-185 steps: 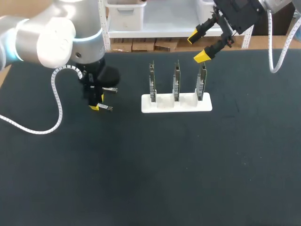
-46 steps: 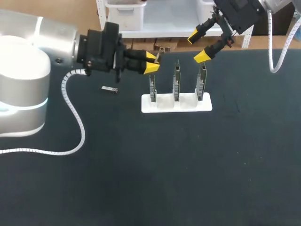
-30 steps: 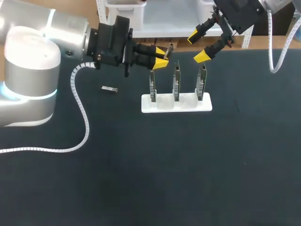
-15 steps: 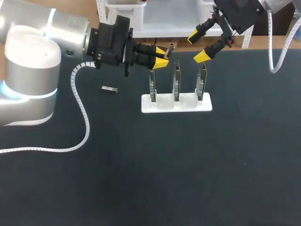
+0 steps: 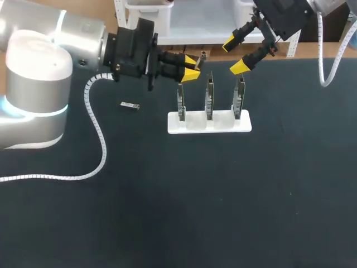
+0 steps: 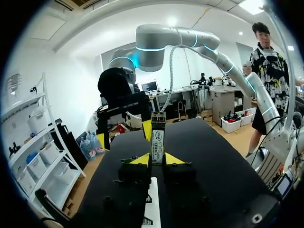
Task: Pick up the optical module with the left hand, and insert it into the network port with the right hand.
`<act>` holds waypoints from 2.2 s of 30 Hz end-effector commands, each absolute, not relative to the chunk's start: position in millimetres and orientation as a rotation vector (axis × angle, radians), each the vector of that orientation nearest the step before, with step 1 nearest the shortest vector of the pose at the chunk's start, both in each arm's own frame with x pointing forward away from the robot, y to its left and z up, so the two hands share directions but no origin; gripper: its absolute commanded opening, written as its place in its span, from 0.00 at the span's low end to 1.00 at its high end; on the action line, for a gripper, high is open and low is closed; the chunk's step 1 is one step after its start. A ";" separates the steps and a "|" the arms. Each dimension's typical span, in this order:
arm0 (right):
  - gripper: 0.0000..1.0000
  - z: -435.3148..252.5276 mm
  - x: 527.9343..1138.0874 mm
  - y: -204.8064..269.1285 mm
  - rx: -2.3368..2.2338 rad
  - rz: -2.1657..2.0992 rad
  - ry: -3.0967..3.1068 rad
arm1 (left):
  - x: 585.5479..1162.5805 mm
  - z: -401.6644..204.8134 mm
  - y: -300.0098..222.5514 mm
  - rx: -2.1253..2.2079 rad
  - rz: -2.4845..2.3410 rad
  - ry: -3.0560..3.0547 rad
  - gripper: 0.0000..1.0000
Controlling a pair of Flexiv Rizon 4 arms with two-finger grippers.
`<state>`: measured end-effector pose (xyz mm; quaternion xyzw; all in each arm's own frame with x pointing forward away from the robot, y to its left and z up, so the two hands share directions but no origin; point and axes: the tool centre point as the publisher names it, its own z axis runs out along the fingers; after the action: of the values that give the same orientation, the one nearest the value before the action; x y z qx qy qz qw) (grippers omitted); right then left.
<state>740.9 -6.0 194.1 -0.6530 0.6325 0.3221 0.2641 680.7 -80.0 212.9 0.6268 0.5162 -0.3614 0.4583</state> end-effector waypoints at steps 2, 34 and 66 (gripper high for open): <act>1.00 194.2 740.0 -6.2 -1.763 0.869 1.710 | 678.1 217.8 -84.0 1.410 -0.918 1.236 0.00; 1.00 194.2 740.0 -6.2 -1.763 0.869 1.710 | 685.9 206.0 -137.8 1.378 -1.003 1.231 0.00; 1.00 194.2 740.0 -6.2 -1.763 0.869 1.710 | 693.2 199.7 -134.2 1.388 -0.988 1.266 0.00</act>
<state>740.9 -6.0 194.1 -0.6530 0.6325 0.3221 0.2641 691.1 -132.5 200.4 0.5708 0.5227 -0.4049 0.4869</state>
